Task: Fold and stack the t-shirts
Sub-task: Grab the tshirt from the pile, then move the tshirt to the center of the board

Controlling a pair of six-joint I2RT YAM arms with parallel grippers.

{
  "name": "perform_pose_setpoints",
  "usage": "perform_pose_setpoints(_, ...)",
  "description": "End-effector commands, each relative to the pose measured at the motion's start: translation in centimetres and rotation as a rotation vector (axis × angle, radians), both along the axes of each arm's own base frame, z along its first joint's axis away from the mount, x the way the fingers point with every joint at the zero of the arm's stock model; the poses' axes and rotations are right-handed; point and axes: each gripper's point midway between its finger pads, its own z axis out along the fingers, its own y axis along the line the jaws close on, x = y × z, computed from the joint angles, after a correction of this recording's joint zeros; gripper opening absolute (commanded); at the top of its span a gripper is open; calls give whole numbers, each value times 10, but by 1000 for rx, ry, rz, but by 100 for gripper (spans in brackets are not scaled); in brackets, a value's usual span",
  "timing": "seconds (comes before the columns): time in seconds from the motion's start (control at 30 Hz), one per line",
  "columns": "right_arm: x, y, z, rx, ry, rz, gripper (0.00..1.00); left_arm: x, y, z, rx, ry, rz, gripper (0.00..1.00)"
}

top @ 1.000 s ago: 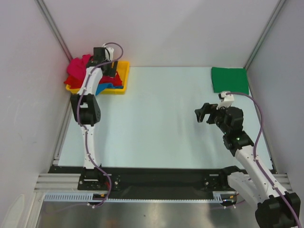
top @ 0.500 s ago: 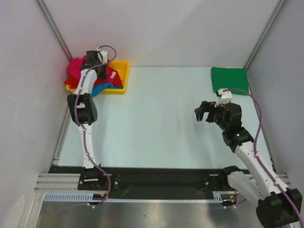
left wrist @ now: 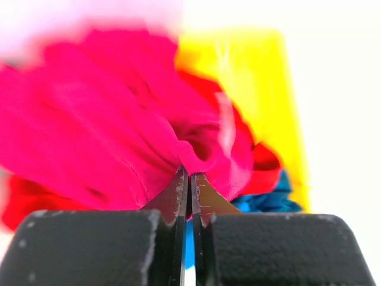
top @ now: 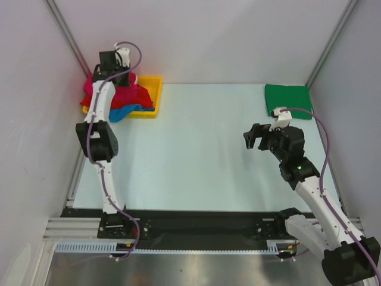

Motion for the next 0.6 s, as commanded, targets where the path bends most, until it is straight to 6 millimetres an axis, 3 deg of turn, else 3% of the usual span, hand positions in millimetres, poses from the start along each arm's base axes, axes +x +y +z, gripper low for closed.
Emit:
perform_pose_setpoints(0.0,5,6,39,9,-93,12,100,-31,-25,178,-18,-335,-74,3)
perform_pose_setpoints(0.03,5,8,43,7,-105,21,100,-40,-29,194,-27,-356,-86,3)
perform_pose_setpoints(0.07,4,13,52,9,-122,35,100,-56,-35,224,-41,-405,-103,3)
perform_pose_setpoints(0.13,4,17,61,10,-139,48,100,-80,-57,257,-77,-451,-181,3)
perform_pose_setpoints(0.17,3,22,74,15,-166,62,100,-104,-69,281,-83,-479,-225,3)
perform_pose_setpoints(0.2,2,28,79,18,-176,82,100,-123,-95,295,-100,-500,-306,3)
perform_pose_setpoints(0.23,1,31,86,24,-190,93,100,-140,-108,306,-111,-510,-357,3)
perform_pose_setpoints(0.27,0,35,93,37,-205,102,100,-169,-118,333,-120,-560,-404,3)
perform_pose_setpoints(0.37,-5,50,120,71,-262,161,100,-236,-153,381,-197,-624,-559,4)
perform_pose_setpoints(0.47,-12,65,139,93,-296,215,100,-282,-187,385,-268,-590,-667,3)
perform_pose_setpoints(0.5,-13,69,142,97,-300,233,100,-294,-207,378,-285,-557,-725,4)
perform_pose_setpoints(0.57,-16,75,143,101,-291,263,100,-299,-227,342,-305,-431,-773,4)
